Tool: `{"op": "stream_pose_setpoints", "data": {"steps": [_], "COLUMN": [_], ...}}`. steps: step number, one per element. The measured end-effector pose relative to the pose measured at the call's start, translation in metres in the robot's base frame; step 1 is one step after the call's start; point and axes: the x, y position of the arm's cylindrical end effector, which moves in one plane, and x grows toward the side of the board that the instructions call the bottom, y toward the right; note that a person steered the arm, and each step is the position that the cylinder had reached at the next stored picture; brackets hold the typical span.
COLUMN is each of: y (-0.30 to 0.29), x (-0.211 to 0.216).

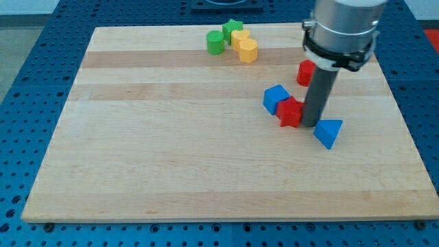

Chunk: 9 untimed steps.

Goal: Move blue triangle towards bottom right

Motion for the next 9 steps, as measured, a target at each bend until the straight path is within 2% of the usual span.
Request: {"op": "stream_pose_setpoints", "data": {"steps": [3, 5, 9], "y": [-0.006, 0.005, 0.039], "x": [-0.003, 0.027, 0.012]}}
